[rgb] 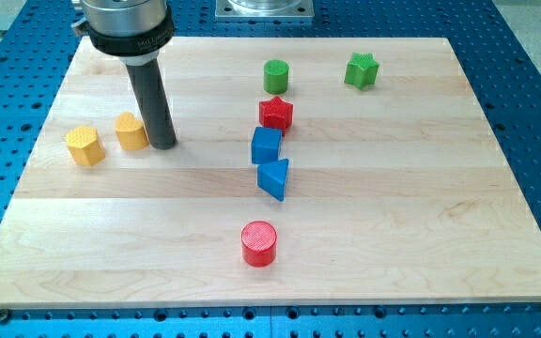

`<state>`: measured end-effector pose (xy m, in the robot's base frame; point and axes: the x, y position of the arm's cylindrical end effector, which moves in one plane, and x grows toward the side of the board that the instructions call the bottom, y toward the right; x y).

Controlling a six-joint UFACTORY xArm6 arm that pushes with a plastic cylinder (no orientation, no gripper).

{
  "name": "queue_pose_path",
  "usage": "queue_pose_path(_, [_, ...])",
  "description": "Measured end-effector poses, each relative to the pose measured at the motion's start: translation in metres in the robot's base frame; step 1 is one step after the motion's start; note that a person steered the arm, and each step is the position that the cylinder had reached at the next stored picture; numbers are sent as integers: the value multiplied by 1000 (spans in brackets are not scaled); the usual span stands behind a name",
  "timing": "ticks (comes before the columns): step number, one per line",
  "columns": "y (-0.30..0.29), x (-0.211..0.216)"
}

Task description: Slide the red star diagonally to the red circle

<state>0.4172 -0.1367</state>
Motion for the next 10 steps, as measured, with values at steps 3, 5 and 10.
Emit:
queue_pose_path(3, [-20,-27])
queue_pose_path(5, [42,34])
queue_pose_path(10, [187,-82])
